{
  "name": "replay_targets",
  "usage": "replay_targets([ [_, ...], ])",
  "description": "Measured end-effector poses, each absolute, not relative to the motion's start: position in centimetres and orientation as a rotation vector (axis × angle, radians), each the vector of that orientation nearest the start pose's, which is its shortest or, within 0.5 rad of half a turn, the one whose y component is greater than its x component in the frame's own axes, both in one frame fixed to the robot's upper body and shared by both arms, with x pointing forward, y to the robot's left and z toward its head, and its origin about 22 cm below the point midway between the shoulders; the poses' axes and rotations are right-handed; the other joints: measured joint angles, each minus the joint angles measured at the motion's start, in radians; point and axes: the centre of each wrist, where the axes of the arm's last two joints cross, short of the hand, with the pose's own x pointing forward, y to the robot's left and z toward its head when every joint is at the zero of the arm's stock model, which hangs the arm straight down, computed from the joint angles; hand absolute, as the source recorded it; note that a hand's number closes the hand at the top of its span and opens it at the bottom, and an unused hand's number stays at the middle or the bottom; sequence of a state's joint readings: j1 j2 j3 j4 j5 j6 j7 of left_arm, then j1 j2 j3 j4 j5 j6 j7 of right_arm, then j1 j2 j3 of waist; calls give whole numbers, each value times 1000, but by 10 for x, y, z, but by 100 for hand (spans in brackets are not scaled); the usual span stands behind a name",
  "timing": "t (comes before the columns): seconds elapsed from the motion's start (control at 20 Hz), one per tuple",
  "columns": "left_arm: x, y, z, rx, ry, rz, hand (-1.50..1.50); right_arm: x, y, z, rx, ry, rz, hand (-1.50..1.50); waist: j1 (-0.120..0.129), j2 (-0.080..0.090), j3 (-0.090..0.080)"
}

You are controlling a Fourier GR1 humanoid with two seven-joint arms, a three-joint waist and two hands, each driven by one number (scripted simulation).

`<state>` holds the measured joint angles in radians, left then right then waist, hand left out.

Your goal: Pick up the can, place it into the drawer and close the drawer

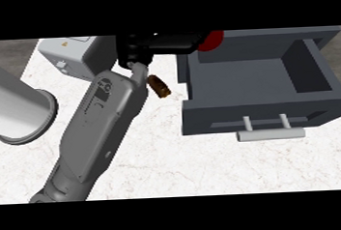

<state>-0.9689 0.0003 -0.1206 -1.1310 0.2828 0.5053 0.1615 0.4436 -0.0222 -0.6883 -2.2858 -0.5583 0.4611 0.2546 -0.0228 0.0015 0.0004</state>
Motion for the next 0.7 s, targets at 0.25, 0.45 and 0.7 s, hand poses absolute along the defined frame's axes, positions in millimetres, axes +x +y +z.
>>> replay_targets([
  [0.25,397,46,200,-194,-1737,91,150,69,-365,118,-151,-1785,-141,-150,-1,1,0],
  [0.45,402,30,210,-190,-1730,84,150,73,-366,121,-146,-1785,-140,-150,-7,1,0],
  [0.7,408,18,210,-186,-1720,66,150,69,-365,120,-157,-1790,-133,-150,-13,3,0],
])
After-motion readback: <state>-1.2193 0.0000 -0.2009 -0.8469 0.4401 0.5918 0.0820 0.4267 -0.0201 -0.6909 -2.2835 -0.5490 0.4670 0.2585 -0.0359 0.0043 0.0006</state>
